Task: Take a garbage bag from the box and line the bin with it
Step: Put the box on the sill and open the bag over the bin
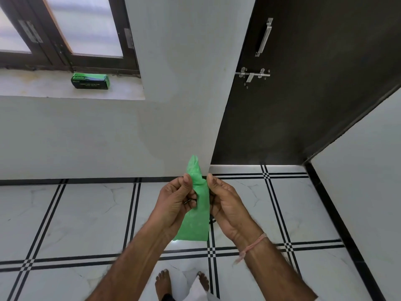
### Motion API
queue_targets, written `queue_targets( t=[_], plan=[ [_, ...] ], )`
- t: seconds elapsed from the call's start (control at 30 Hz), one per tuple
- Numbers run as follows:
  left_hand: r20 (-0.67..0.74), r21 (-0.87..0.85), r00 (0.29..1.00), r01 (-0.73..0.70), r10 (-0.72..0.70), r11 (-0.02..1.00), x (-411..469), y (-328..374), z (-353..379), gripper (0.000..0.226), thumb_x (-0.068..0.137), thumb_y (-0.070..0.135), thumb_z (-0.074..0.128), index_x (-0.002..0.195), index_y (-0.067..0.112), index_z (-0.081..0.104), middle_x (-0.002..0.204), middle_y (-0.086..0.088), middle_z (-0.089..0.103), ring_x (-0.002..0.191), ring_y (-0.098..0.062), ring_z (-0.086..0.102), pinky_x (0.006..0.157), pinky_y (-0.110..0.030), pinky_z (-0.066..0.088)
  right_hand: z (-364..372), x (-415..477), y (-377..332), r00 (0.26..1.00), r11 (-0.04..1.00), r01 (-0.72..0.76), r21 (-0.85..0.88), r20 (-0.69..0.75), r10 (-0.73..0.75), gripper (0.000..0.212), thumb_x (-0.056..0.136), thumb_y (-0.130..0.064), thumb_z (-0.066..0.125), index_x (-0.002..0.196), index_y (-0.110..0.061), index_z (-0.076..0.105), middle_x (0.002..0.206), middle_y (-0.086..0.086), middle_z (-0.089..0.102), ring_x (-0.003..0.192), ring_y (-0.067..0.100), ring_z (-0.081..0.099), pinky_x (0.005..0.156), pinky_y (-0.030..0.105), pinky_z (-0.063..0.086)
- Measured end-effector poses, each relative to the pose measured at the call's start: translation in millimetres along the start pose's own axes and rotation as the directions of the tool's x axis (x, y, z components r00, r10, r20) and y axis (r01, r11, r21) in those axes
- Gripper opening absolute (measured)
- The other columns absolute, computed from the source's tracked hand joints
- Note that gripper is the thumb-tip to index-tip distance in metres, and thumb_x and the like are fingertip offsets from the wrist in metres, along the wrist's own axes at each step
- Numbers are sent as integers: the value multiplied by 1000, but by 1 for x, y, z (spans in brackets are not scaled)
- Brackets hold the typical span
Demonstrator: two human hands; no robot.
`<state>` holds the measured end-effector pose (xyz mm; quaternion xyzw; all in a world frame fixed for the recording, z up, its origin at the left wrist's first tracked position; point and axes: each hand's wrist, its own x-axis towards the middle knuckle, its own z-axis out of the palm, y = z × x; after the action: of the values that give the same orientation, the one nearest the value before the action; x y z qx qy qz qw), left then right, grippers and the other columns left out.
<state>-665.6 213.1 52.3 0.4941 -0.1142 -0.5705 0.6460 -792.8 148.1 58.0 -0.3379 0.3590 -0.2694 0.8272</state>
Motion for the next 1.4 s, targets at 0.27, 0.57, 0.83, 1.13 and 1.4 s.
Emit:
queue_targets(
  t=[0.27,0.57,0.83,1.13,1.4],
  plan=[
    [198,310,979,-101,39,945,-2,2,-13,35,96,36,63,96,1,68,100,-17,72,94,-29,68,84,-44,54,-4,6,2,999,994,30,-101,-24,-33,27,89,-24,73,111,-9,72,100,8,77,81,18,70,66,28,57],
    [-46,352,984,-145,172,925,7,0,-23,27,106,18,54,87,24,71,91,-5,75,89,-24,67,72,-32,53,-11,6,-1,956,919,229,-321,-105,-275,23,83,-27,77,100,-13,74,84,7,73,69,12,62,64,28,55],
    [44,300,996,-84,75,950,2,12,-12,36,92,35,68,104,1,74,105,-22,77,95,-34,72,86,-45,55,-18,11,-1,913,795,341,-501,-23,-406,9,87,-6,79,87,-13,72,88,7,76,86,18,72,78,33,61],
    [-124,-140,991,-69,52,988,12,11,-15,26,85,32,67,95,8,65,86,-3,74,76,-13,71,71,-27,62,-26,15,-4,927,925,313,-217,-140,-347,14,97,0,62,88,-9,57,73,-1,68,56,3,59,47,15,43],
    [-117,468,990,-19,84,884,-4,-6,-34,34,85,37,78,110,20,63,87,2,63,74,-17,59,69,-30,53,-40,39,-21,911,959,284,8,-313,-267,16,106,-12,51,109,-12,67,95,1,75,81,9,72,69,23,59]
  ],
)
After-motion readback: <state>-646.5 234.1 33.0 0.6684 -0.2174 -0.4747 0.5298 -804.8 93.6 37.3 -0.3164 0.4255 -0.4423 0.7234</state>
